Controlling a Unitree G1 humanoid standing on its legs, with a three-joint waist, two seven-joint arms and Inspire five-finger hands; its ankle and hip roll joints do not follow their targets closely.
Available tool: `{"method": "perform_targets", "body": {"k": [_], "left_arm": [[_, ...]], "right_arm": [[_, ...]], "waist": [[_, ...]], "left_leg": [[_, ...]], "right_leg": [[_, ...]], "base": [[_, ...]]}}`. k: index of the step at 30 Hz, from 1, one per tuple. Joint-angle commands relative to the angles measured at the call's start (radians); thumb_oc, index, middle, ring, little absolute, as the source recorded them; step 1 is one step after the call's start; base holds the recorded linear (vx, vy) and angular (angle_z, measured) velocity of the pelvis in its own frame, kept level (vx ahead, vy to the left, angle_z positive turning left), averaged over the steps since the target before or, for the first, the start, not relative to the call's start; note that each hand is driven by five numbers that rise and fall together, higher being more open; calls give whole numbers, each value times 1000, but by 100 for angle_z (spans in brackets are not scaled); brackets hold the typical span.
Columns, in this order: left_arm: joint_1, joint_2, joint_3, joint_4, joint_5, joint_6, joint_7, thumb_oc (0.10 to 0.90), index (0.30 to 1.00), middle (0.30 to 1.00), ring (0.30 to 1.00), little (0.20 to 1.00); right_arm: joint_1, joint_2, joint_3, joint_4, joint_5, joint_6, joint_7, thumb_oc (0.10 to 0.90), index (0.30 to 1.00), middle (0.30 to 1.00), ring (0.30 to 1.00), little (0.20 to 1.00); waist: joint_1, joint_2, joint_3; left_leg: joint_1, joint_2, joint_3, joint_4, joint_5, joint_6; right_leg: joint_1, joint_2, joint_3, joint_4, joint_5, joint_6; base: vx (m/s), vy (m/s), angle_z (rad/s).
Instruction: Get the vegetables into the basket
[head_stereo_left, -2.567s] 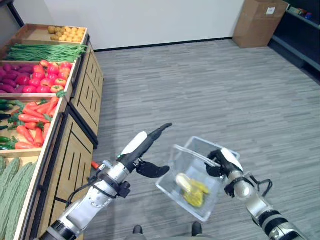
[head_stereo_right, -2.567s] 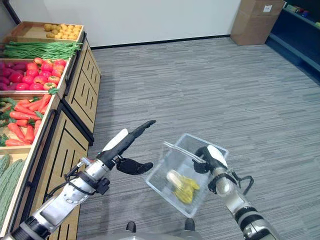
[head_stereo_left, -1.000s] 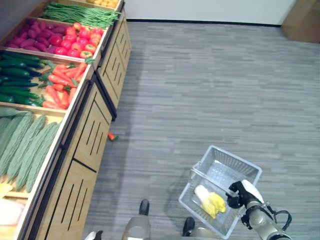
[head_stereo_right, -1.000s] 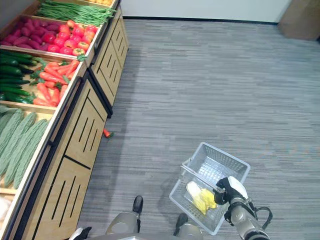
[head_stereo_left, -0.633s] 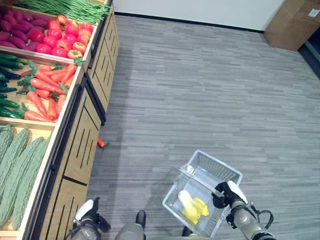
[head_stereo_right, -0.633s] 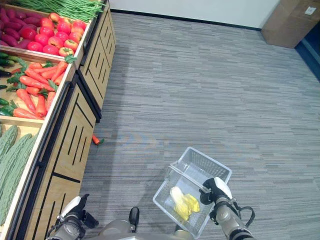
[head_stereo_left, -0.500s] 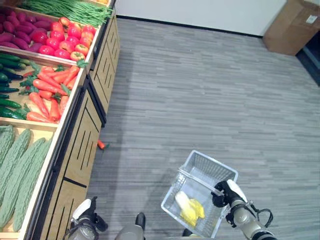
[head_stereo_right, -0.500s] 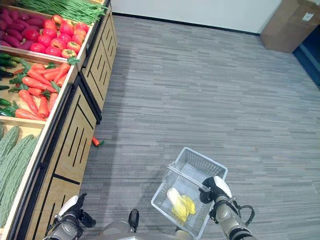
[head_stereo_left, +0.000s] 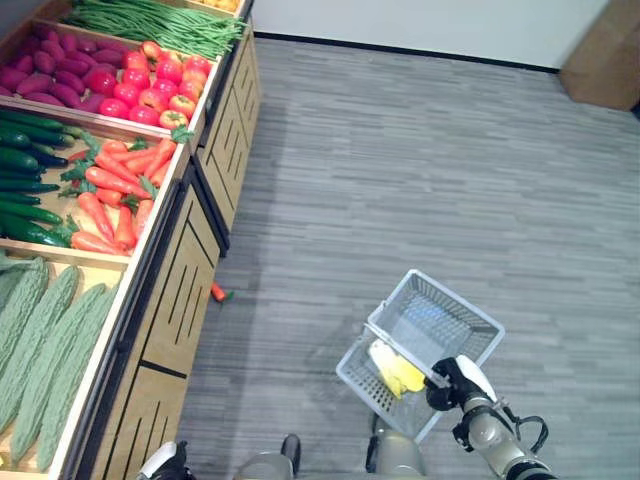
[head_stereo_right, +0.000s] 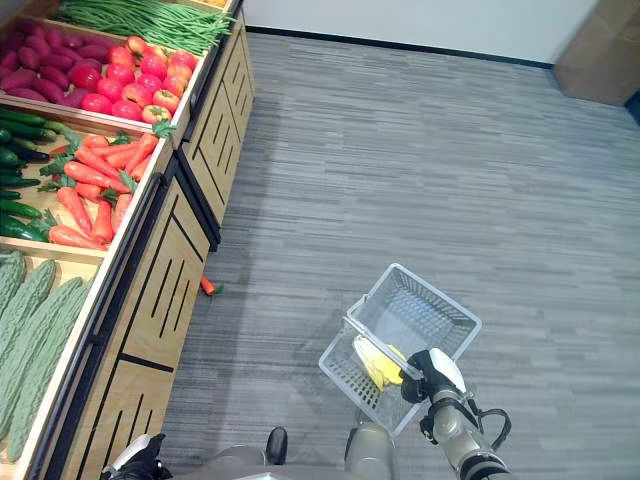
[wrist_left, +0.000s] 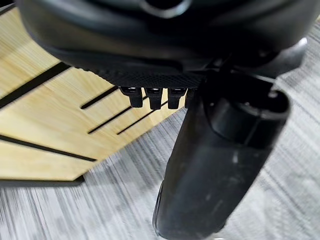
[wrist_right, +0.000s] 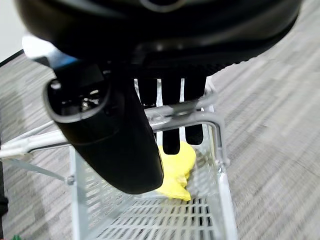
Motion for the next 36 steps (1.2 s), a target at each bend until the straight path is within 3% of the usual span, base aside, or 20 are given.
{"method": "perform_targets", "body": {"k": [1, 5, 8, 9, 12, 15, 16, 17, 18, 25, 27, 36], "left_arm": [[-6, 15, 24, 0, 0, -7, 30, 900, 1000, 1000, 1000, 1000], [3, -2, 16, -1, -3, -5, 37, 900, 1000, 1000, 1000, 1000], [-9, -18, 10, -8, -16, -3, 39, 900, 1000, 1000, 1000, 1000], [-15, -28, 20, -9, -33, 0, 42, 900, 1000, 1000, 1000, 1000], [-18, -38, 34, -15, -64, -1, 47, 900, 1000, 1000, 1000, 1000], [-13, -50, 54, -6, -89, -1, 52, 900, 1000, 1000, 1000, 1000], [-8, -52, 53, -7, -85, -1, 56, 900, 1000, 1000, 1000, 1000], [-7, -51, 46, -5, -73, 1, 57, 900, 1000, 1000, 1000, 1000], [-11, -47, 40, -2, -62, 2, 60, 900, 1000, 1000, 1000, 1000], [2, -20, 23, -7, -6, 8, 49, 900, 1000, 1000, 1000, 1000], [-12, -6, 17, -3, 1, 6, 46, 900, 1000, 1000, 1000, 1000], [-19, 16, 23, -11, 1, 12, 57, 900, 1000, 1000, 1000, 1000]], "right_arm": [[-52, -113, -20, -98, 5, -37, -36, 400, 300, 300, 300, 300], [-46, -149, -36, -97, 17, -46, -50, 400, 300, 300, 300, 300], [-44, -169, -41, -91, 15, -44, -60, 400, 300, 300, 300, 300], [-27, -182, -49, -89, 6, -41, -60, 400, 300, 300, 300, 300], [-16, -182, -60, -85, 9, -37, -60, 400, 300, 300, 300, 300], [-6, -171, -69, -59, 16, -33, -61, 400, 300, 300, 300, 300], [-3, -169, -67, -54, 13, -33, -62, 400, 300, 300, 300, 300], [-2, -168, -67, -60, 10, -31, -67, 400, 300, 300, 300, 300], [-7, -162, -61, -57, 6, -33, -70, 400, 300, 300, 300, 300], [6, -127, -58, -60, -7, -31, -55, 400, 300, 300, 300, 300], [1, -113, -54, -50, -13, -26, -52, 400, 300, 300, 300, 300], [-39, -85, -31, -53, -12, -20, -51, 400, 300, 300, 300, 300]], "waist": [[-8, 9, -40], [-10, 31, -45], [-12, 37, -35], [-13, 34, -30], [-7, 36, -23], [6, 27, -30], [11, 29, -35], [26, 38, -33], [33, 40, -30], [39, 16, -53], [43, -6, -56], [60, -38, -49]], "left_leg": [[-65, 136, -18, 42, 2, -62], [-79, 189, -39, 68, 59, -91], [-123, 200, -28, 135, 106, -102], [-146, 195, 5, 193, 125, -106], [-178, 176, 5, 215, 145, -108], [-256, 103, 2, 143, 94, -86], [-279, 97, 10, 104, 108, -83], [-342, 101, 33, 41, 190, -89], [-362, 101, 37, 28, 215, -91], [-314, 80, 78, 28, 175, -52], [-317, 59, 97, 85, 130, -34], [-314, 25, 110, 134, 69, 2]], "right_leg": [[-56, 26, 0, 135, -95, 48], [-46, 61, -41, 161, -144, 21], [-23, 67, -68, 162, -168, 1], [6, 65, -91, 156, -185, -12], [34, 68, -105, 144, -198, -20], [76, 55, -109, 100, -201, -6], [85, 54, -105, 90, -204, -3], [113, 63, -98, 78, -215, -2], [122, 72, -88, 78, -223, -5], [142, 43, -41, 125, -247, 15], [147, 16, -25, 142, -244, 31], [124, -15, 6, 175, -163, 62]], "base": [[207, -306, 12], [144, -216, 9], [110, -191, 35], [123, -217, 38], [75, -93, 60], [151, -45, 15], [212, 91, 9], [216, 106, 3], [217, 123, -16], [168, 153, -39], [158, 185, -5], [76, 110, -13]]}}
